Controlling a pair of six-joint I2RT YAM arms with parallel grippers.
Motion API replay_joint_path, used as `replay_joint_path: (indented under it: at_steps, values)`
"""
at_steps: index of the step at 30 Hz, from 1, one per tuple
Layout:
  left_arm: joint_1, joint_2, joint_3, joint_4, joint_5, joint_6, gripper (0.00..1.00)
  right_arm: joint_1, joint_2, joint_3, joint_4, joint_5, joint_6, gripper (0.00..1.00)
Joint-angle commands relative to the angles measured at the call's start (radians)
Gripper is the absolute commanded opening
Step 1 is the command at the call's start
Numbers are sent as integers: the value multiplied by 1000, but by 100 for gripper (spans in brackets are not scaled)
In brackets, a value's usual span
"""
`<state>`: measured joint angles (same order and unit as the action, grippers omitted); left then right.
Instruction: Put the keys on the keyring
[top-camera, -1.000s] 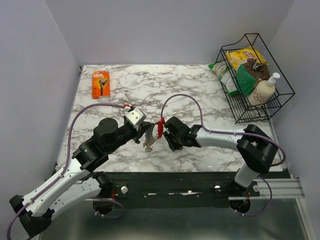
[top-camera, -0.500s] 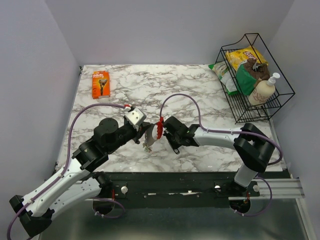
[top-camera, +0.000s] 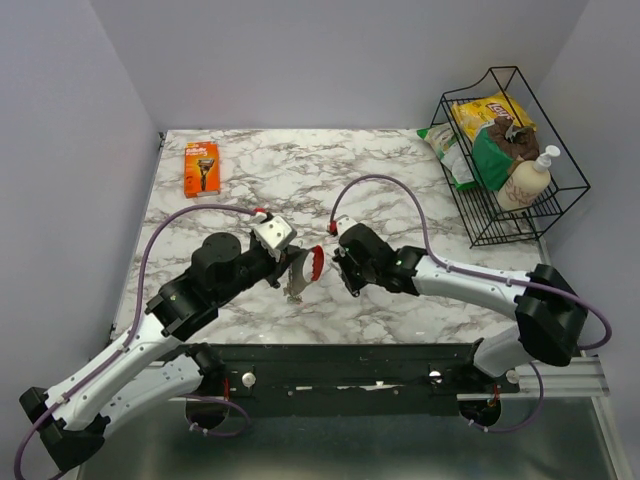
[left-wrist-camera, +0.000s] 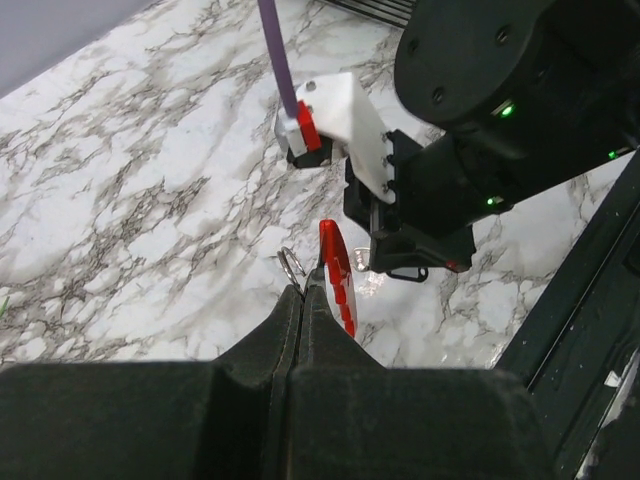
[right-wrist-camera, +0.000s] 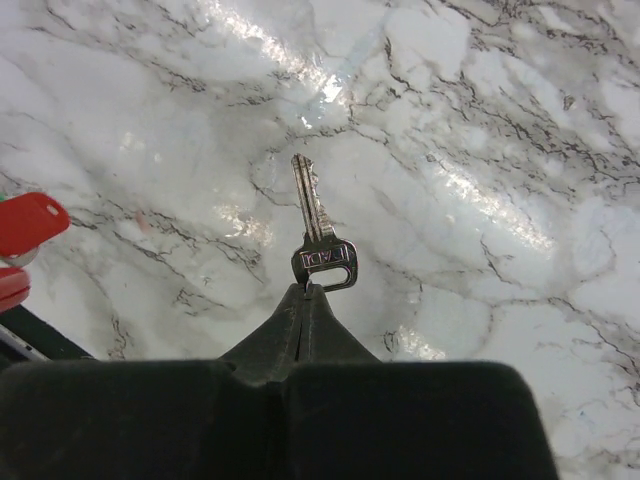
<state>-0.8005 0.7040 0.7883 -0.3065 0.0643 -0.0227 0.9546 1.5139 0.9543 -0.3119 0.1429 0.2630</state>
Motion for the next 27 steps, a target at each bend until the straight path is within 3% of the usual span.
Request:
replay_joint_path:
  at_steps: [1, 10, 14, 20, 27]
  values:
    - [-2, 9, 54, -40, 41, 56, 0, -4, -84, -37, 7, 3, -39, 0]
    - [-2, 29, 72, -105, 63, 102, 0, -13, -221, -130, 97, -268, -237, 0]
    - [-2, 22, 66, -114, 66, 118, 0, -13, -265, -167, 135, -341, -243, 0]
    - [-2, 23, 62, -100, 60, 112, 0, -13, -29, -66, 5, -149, -168, 0]
    - [-2, 37, 49, -53, 69, 84, 0, -14, 143, -31, 37, -229, -90, 0]
